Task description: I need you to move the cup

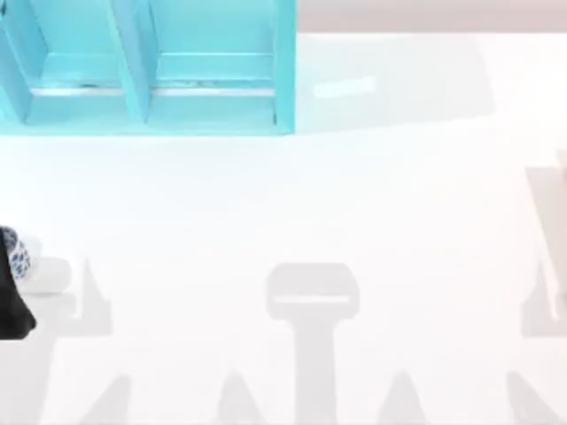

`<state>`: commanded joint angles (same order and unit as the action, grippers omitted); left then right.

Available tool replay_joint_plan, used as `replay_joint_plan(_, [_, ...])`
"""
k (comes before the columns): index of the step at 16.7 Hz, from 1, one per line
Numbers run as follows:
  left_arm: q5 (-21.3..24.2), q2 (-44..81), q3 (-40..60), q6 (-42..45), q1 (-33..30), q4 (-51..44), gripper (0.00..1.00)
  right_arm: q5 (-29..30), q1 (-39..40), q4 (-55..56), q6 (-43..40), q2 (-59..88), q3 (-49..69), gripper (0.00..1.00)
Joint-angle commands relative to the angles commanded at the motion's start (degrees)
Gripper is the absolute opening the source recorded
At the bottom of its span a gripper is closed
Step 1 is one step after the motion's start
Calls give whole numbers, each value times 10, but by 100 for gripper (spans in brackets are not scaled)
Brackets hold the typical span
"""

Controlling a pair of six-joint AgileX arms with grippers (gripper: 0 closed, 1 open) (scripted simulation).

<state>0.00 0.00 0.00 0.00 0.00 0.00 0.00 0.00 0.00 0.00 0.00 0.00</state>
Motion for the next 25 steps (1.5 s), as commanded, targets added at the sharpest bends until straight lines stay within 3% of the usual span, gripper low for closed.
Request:
replay_joint_plan(4, [0,18,18,0,0,-16,100,0,0,0,0,0,0,100])
replay_joint_plan(8, [0,127,124,2,1,-104,100,0,0,0,0,0,0,100])
replay_joint_plan(18, [-1,692,557,13,5,-478,100,0,0,0,0,0,0,100])
replay_joint_plan(25, [0,976,798,18,6,-676,100,0,0,0,0,0,0,100])
